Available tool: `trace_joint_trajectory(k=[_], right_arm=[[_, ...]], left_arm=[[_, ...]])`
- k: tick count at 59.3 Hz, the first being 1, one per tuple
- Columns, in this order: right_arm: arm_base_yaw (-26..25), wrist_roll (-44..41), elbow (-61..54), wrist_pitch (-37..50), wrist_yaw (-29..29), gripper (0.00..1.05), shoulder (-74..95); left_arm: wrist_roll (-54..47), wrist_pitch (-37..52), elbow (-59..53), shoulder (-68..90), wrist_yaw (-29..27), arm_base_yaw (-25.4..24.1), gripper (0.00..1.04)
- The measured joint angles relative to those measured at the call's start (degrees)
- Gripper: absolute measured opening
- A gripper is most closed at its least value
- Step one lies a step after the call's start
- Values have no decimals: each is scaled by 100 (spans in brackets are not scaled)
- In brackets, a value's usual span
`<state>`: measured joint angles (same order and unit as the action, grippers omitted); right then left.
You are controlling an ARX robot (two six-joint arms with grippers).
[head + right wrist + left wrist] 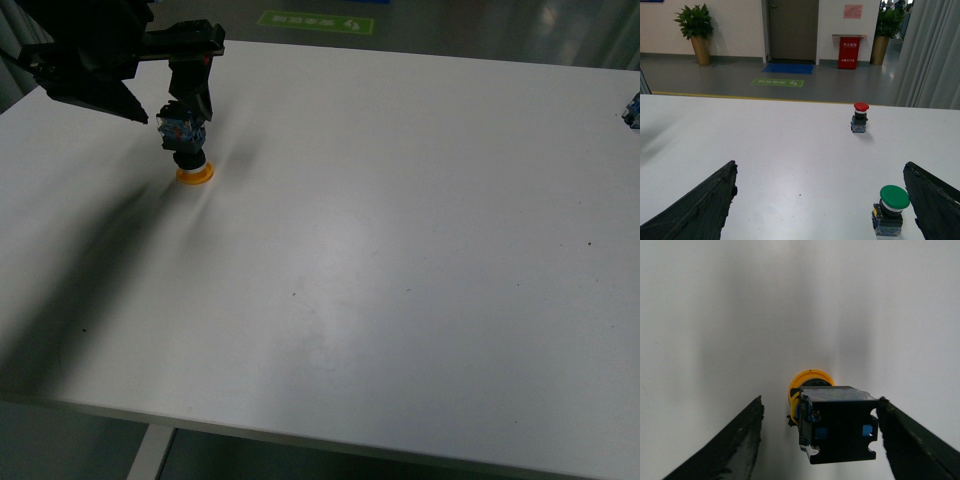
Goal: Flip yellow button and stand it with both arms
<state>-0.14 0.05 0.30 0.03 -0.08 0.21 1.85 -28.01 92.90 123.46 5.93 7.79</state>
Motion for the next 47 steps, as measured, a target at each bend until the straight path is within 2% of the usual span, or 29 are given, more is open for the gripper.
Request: trace_joint_trajectory(k=[10, 14, 27, 33, 38, 39, 47], right_arm=[[0, 0, 0, 0, 0, 97, 0], [0, 0, 0, 0, 0, 97, 0], [-2, 0, 0, 0, 0, 97, 0], [0, 0, 0, 0, 0, 97, 0], [0, 0, 0, 0, 0, 97, 0], [0, 0, 0, 0, 0, 97, 0], [0, 0, 0, 0, 0, 97, 0]], left_arm=[[201, -98, 31, 57, 35, -35, 43], [343, -94, 26, 59, 136, -63, 37], [708, 17, -61, 39, 483, -205, 36], [1113, 431, -358, -107, 1069, -264, 36], [1346, 1213, -822, -382, 1117, -236, 36], [1458, 1604, -1038, -533, 1222, -201, 36], [2122, 2935, -1661, -1180, 1993, 61, 36]])
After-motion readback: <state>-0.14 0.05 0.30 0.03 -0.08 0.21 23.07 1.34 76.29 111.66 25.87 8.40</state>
